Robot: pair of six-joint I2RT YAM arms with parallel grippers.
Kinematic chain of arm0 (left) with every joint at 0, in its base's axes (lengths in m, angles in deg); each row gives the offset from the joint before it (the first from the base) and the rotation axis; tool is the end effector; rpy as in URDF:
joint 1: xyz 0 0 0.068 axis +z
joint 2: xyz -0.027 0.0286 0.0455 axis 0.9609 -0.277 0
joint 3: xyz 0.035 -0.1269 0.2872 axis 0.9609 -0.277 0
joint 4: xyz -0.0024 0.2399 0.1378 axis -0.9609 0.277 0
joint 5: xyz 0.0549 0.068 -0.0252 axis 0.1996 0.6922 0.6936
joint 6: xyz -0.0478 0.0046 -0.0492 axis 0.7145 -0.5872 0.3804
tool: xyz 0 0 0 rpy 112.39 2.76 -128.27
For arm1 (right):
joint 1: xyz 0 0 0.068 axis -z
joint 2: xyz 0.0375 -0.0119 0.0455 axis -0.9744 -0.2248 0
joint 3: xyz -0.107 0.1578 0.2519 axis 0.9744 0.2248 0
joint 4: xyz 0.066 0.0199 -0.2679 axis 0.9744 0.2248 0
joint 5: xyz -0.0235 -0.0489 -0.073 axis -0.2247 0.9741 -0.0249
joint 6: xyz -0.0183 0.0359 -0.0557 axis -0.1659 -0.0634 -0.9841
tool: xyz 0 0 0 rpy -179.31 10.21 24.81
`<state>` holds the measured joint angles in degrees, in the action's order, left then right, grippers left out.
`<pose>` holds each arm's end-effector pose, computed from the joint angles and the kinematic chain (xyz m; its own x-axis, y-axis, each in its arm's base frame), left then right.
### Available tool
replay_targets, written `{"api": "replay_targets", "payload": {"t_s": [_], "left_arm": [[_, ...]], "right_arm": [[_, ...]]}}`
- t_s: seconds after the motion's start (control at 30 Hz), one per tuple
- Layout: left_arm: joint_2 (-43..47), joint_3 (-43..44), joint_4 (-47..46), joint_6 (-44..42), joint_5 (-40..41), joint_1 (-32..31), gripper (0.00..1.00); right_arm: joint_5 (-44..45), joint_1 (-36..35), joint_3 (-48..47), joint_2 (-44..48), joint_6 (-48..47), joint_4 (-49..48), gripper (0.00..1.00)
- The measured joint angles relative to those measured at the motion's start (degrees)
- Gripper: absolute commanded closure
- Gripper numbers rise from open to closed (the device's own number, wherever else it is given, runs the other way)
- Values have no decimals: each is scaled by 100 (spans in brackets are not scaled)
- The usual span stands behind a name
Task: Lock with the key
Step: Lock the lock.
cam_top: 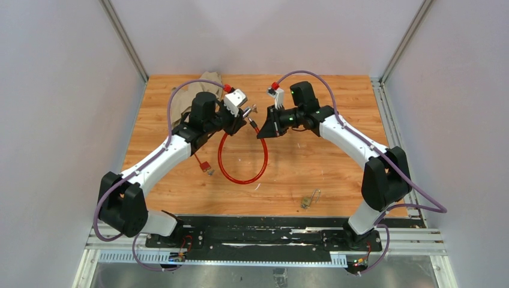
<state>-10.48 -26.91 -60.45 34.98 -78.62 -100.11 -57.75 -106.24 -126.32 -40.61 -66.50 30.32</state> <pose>0.3003 -0.1694 0.3370 -0.2156 0.2985 -0.9297 0.7553 0.6545 0.0350 0.3370 0.2356 0.3349 -0.6427 -0.2041 -0.7384 -0.7547 0.3343 0.5645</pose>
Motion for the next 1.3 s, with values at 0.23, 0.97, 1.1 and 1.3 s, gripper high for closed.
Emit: {"api": "replay_targets", "payload": {"t_s": [0.23,0.97,1.1,1.3], "left_arm": [[0,0,33,-323,212,-164,100],[0,-2,118,-590,551,-407,99],[0,-2,146,-765,605,-479,100],[0,-92,-24,-984,1071,-734,100]], "right_arm": [[-87,22,0,-20,44,122,99],[-302,151,0,-35,256,66,99],[-382,205,-2,-96,313,44,99],[-393,254,-2,-103,448,59,99]]}}
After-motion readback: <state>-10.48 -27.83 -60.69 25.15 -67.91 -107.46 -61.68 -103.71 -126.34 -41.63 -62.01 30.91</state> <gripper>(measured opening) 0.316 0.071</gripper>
